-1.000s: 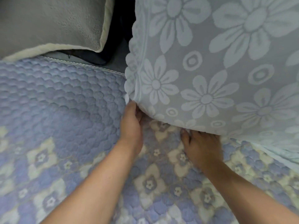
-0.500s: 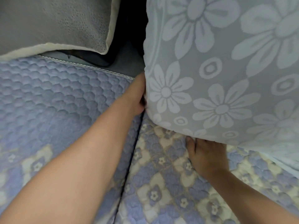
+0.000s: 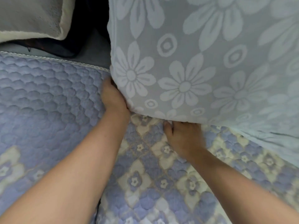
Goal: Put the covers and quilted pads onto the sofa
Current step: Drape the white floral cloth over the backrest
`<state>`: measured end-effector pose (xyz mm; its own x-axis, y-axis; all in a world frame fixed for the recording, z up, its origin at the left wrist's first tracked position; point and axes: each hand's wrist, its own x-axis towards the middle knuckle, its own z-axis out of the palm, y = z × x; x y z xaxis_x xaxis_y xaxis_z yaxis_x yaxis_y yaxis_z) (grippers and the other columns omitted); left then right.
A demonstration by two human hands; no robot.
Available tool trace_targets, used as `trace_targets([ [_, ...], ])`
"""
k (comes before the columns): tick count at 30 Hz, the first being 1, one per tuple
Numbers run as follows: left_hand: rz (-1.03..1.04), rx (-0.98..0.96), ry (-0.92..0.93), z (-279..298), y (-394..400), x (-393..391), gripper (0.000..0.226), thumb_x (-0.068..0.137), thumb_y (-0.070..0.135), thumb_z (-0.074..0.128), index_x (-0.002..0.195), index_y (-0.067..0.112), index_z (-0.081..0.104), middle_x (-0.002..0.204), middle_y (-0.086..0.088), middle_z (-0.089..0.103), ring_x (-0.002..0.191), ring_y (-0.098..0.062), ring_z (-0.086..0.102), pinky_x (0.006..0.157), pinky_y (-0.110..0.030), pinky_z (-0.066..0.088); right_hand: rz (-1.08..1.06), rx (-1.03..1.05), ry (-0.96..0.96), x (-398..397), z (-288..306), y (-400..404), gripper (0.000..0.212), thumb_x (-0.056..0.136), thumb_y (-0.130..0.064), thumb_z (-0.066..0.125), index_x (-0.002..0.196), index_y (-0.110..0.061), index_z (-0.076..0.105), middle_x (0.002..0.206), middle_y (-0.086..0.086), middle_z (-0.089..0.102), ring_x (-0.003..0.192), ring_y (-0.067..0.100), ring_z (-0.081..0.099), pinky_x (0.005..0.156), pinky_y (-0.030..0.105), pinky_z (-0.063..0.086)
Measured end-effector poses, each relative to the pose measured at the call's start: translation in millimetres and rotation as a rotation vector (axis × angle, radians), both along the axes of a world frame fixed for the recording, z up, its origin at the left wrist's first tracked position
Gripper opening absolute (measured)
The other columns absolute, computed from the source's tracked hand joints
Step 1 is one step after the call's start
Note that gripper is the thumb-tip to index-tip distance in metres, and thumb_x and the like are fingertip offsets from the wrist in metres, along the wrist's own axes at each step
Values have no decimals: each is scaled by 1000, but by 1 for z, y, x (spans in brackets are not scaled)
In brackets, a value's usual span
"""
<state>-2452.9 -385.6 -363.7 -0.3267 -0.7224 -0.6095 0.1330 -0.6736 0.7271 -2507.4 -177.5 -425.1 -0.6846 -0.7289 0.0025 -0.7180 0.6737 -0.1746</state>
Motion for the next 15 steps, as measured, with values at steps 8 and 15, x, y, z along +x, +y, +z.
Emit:
trace_targets([
  [8,-876,-675,-474,-14,183,21,47,94,32,38,128,10,62,132,-12,61,132,-30,50,105,-26,36,-146,149,-215,55,46,185,61,96,-39,41,153,-19,36,162,15,27,152,32,15,121,42,14],
  [15,-1481,-1439,-707,-36,227,-45,78,89,58,18,158,22,26,162,-4,30,148,-31,25,121,-48,16,-495,371,-297,-69,43,260,69,99,-62,19,159,-32,0,167,8,-8,153,35,-7,122,55,6],
])
